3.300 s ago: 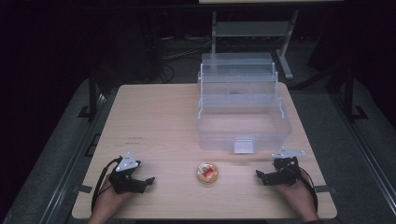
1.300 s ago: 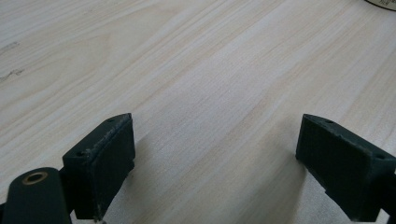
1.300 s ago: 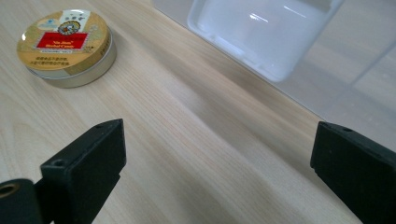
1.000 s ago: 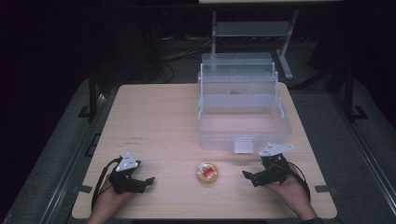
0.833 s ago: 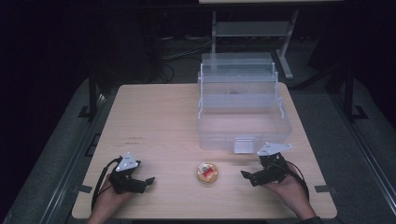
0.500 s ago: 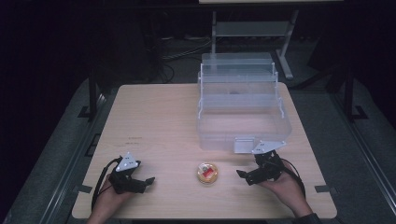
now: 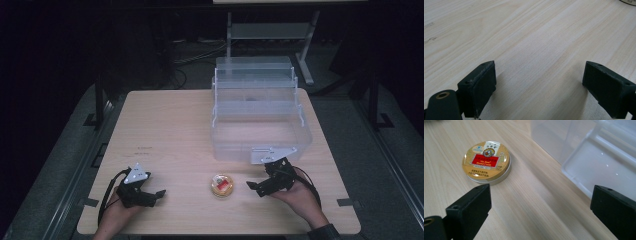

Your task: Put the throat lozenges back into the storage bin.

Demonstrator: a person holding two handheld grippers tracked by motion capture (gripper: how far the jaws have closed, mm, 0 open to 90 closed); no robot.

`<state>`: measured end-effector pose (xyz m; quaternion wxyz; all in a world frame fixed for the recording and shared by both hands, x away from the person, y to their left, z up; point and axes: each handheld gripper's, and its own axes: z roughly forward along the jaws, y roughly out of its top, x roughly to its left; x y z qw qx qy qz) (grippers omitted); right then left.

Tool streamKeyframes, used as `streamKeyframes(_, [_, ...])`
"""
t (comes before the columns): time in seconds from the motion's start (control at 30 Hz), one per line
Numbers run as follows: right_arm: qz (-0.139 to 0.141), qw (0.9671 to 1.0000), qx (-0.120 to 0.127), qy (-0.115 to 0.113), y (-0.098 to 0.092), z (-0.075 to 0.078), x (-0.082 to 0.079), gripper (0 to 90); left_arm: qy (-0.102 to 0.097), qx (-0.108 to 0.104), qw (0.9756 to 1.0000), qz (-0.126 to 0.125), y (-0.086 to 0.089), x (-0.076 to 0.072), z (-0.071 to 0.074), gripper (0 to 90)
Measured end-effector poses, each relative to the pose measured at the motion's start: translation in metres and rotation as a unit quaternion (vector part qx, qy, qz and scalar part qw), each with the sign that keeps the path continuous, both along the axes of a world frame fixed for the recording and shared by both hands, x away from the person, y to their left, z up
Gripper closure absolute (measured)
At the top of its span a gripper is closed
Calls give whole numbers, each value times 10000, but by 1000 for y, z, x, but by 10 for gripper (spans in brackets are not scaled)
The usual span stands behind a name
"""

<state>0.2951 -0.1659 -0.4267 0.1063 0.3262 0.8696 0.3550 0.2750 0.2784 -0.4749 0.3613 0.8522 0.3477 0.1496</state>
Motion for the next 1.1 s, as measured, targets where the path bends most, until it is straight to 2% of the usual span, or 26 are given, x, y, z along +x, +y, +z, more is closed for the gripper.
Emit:
streamKeyframes(0.6, [315,9993,-112,162,23,7,9,30,2,-7,10000,7,0,0,0,108])
streamKeyframes(1.1, [621,9972,-325,278,49,12,18,28,11,5,10000,-3,0,0,0,108])
